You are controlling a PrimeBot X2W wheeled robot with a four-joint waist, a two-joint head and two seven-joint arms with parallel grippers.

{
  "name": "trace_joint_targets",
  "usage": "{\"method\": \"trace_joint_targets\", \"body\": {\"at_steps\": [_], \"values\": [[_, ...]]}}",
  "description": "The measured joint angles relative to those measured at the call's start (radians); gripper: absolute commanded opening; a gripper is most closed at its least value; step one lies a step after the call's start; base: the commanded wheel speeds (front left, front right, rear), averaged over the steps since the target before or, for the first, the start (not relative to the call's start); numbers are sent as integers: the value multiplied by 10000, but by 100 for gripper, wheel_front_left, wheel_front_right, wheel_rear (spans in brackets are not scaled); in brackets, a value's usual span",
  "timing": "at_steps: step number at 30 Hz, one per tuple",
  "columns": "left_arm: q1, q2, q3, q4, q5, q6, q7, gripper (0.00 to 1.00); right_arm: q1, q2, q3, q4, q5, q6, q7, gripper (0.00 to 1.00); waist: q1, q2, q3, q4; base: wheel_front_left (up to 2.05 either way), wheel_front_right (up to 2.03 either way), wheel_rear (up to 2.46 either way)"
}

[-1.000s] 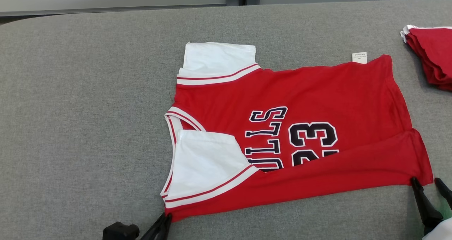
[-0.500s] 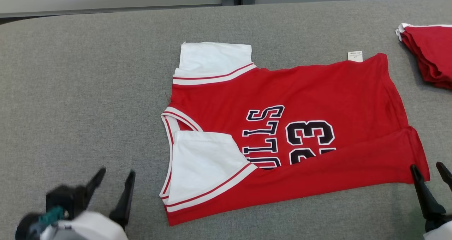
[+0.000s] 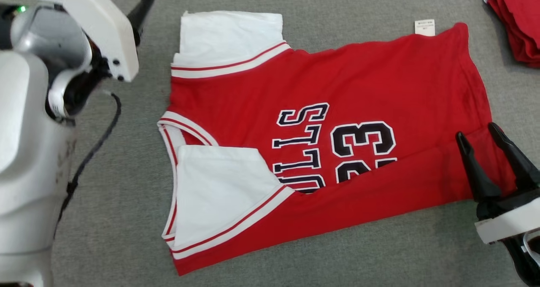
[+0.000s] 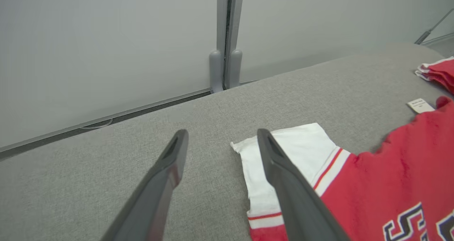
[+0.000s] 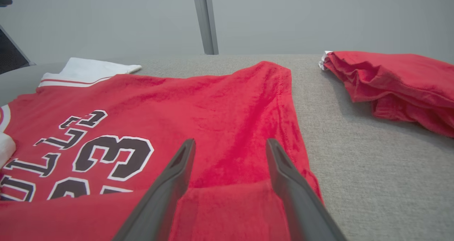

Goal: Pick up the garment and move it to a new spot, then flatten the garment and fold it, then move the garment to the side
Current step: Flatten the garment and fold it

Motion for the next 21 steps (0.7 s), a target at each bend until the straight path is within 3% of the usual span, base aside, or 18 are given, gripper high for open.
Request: {"method": "trace_joint_targets", "body": {"at_steps": [4, 8, 14, 21], "values": [[-1637, 140, -629, 1461, 408, -196, 1141, 100, -474, 198, 314, 159, 19, 0, -178, 100, 0, 0, 527, -533, 0, 0, 0], [-2364, 686, -1302, 2587, 972, -391, 2046, 100, -798, 387, 635, 491, 123, 0, -362, 100, 0, 0, 958, -1116, 0, 0, 0], [-2852, 874, -1476, 3244, 1058, -531, 2019, 100, -1050, 495, 894, 966, 268, 0, -527, 100, 0, 0, 1424, -1680, 0, 0, 0], [-3117, 917, -1881, 3559, 993, -623, 2157, 100, -1386, 558, 1062, 1127, 305, 0, -570, 100, 0, 0, 1617, -1751, 0, 0, 0]]}}
